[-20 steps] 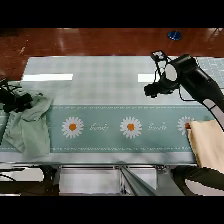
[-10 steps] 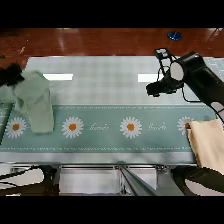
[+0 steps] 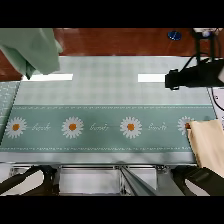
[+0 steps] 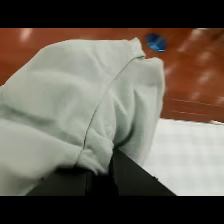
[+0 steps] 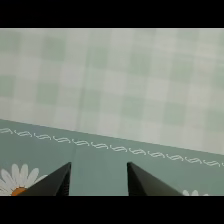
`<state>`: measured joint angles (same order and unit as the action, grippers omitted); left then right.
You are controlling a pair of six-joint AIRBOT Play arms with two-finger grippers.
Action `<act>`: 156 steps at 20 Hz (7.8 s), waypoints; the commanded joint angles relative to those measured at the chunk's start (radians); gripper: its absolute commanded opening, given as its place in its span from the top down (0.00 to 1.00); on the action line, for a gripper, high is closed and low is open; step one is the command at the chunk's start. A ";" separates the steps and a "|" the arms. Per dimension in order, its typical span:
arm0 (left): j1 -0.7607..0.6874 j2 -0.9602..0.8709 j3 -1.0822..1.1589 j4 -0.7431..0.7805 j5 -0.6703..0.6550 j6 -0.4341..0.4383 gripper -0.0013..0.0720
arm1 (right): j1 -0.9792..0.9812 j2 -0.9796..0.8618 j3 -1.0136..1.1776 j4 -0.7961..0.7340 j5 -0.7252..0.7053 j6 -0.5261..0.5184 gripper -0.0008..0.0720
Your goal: Fold the shirts.
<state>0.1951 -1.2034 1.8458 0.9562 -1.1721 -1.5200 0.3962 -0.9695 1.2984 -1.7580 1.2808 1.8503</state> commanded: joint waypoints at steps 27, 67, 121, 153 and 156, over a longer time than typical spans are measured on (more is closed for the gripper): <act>-0.453 0.095 -0.771 0.023 -0.046 0.098 0.29 | -0.272 0.114 -0.186 -0.114 0.082 0.056 0.43; -0.202 -0.383 -0.836 -0.362 -0.079 0.368 0.95 | -0.130 0.169 -0.976 0.918 -0.397 -0.165 0.43; -0.092 0.213 -1.032 -0.300 0.328 0.331 0.95 | -0.303 -0.369 0.210 0.771 -0.111 -0.444 0.96; 0.024 -0.515 -0.647 -0.077 -0.148 0.108 0.30 | -0.750 0.114 -0.804 0.563 0.033 -0.261 0.42; -0.010 -0.533 -0.643 -0.109 -0.143 0.113 0.78 | -0.750 0.114 -0.843 0.564 0.052 -0.275 0.42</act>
<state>0.2214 -1.7126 1.2018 0.8734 -1.3182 -1.4040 -0.3527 -0.8738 0.5133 -1.1839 1.3052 1.5723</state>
